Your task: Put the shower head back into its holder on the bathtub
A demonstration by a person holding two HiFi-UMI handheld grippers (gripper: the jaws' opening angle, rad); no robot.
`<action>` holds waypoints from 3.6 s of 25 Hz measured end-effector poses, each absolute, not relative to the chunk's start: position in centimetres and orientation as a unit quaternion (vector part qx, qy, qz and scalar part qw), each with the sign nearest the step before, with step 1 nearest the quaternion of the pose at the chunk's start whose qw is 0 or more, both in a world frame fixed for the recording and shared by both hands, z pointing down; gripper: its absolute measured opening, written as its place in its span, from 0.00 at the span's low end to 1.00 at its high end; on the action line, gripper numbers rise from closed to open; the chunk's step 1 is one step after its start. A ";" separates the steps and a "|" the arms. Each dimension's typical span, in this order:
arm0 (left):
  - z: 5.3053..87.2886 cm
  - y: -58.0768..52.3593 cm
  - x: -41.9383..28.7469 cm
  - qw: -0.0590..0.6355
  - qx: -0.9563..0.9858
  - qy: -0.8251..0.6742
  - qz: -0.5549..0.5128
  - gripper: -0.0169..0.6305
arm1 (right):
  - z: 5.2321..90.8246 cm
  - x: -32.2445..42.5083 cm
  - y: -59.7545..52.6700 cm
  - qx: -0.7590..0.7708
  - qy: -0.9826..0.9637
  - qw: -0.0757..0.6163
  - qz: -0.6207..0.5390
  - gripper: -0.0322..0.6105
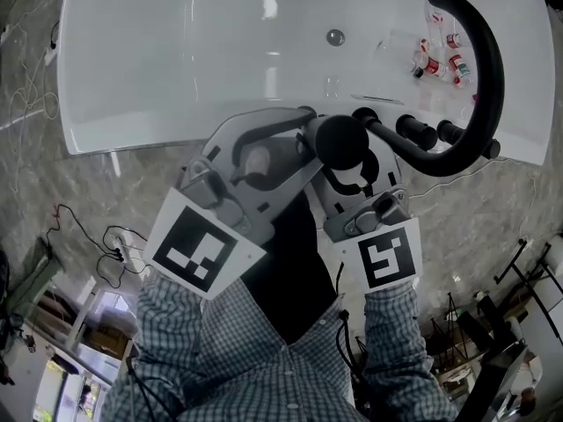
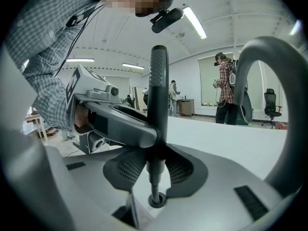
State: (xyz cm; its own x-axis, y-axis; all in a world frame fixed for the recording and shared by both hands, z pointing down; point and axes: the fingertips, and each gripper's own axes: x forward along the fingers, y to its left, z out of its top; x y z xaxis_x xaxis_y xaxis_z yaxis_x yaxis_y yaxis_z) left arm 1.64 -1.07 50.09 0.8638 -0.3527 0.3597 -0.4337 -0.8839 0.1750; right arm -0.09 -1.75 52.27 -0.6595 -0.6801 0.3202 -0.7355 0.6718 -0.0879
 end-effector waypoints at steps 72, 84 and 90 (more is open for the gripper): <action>61.9 1.6 -0.9 0.190 0.933 -0.159 0.261 0.13 | 63.9 1.8 0.8 0.378 -0.881 0.263 0.105 0.18; 53.1 3.2 0.1 0.213 0.936 -0.156 0.233 0.04 | 55.2 4.7 2.2 0.449 -0.845 0.214 0.198 0.08; 45.5 1.4 0.1 0.205 0.942 -0.178 0.199 0.04 | 47.0 5.7 0.9 0.463 -0.852 0.185 0.163 0.08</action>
State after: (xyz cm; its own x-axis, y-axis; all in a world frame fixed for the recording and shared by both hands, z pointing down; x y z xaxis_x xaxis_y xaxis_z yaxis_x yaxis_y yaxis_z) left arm 0.07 1.42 45.50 0.8575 -0.2536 0.4476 -0.4167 -0.8526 0.3152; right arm 5.71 0.92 47.01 -0.5032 -0.7279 0.4657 -0.8483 0.5188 -0.1057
